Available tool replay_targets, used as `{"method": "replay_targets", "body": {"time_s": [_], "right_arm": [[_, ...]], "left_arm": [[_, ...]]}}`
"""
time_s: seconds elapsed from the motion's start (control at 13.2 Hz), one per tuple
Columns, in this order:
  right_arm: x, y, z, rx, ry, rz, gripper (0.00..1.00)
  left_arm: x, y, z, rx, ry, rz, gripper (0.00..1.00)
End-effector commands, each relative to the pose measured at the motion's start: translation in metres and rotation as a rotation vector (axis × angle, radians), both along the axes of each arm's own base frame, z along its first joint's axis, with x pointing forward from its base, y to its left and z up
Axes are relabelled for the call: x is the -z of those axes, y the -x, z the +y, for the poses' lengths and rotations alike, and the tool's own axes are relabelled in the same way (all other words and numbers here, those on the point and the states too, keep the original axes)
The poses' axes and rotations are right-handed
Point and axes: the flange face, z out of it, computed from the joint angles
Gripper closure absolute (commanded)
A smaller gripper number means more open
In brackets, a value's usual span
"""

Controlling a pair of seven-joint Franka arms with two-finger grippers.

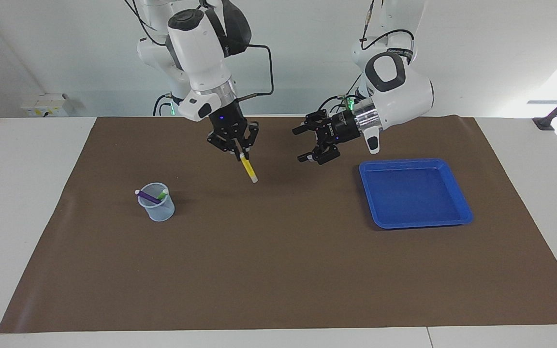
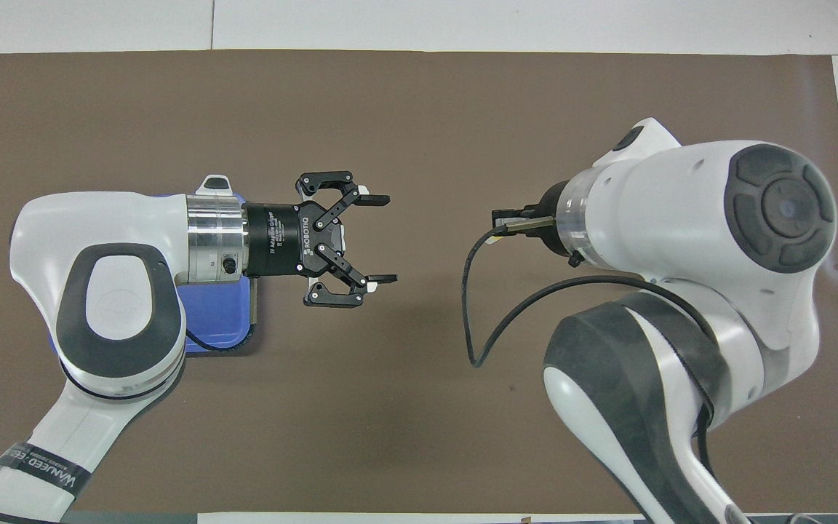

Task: Transfer and insert pens with both arms
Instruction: 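Insert the yellow pen into the cup while the left gripper withdraws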

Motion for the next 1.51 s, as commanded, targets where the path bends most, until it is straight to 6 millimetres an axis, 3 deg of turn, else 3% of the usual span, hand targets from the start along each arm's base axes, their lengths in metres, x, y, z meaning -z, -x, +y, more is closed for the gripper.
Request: {"method": "replay_targets", "body": {"time_s": [0.0,0.3,0.45,0.53,0.6,0.76,1.06,1.29,1.36,1.44], "right_arm": [[0.003,-0.006,-0.062,-0.119,0.132,-0.010,1.00],[0.007,-0.016,-0.134,-0.186,0.217,0.023,1.00],[0.011,-0.014,-0.156,-0.207,0.230,0.052,1.00],[0.015,-0.010,-0.169,-0.190,0.232,0.059,1.00],[0.023,-0.006,-0.177,-0.185,0.248,0.072,1.00],[0.026,-0.002,-0.184,-0.179,0.259,0.079,1.00],[0.051,0.004,-0.204,-0.181,0.257,0.077,1.00],[0.068,0.007,-0.205,-0.180,0.255,0.073,1.00],[0.071,0.006,-0.206,-0.172,0.253,0.069,0.83],[0.072,0.005,-0.205,-0.172,0.252,0.061,0.48]], "left_arm": [[0.003,-0.007,0.029,0.024,-0.107,-0.053,0.00],[-0.011,-0.032,0.041,0.290,-0.467,-0.251,0.00],[-0.018,-0.042,0.049,0.536,-0.662,-0.337,0.00],[-0.024,-0.043,0.057,0.676,-0.691,-0.397,0.00],[-0.029,-0.047,0.080,0.785,-0.687,-0.440,0.00],[-0.047,-0.049,0.119,1.001,-0.710,-0.521,0.00],[-0.087,-0.046,0.158,1.304,-0.774,-0.634,0.00],[-0.139,-0.023,0.178,1.477,-0.773,-0.738,0.00],[-0.151,-0.013,0.183,1.537,-0.753,-0.790,0.00],[-0.151,-0.009,0.185,1.575,-0.738,-0.817,0.00]]}}
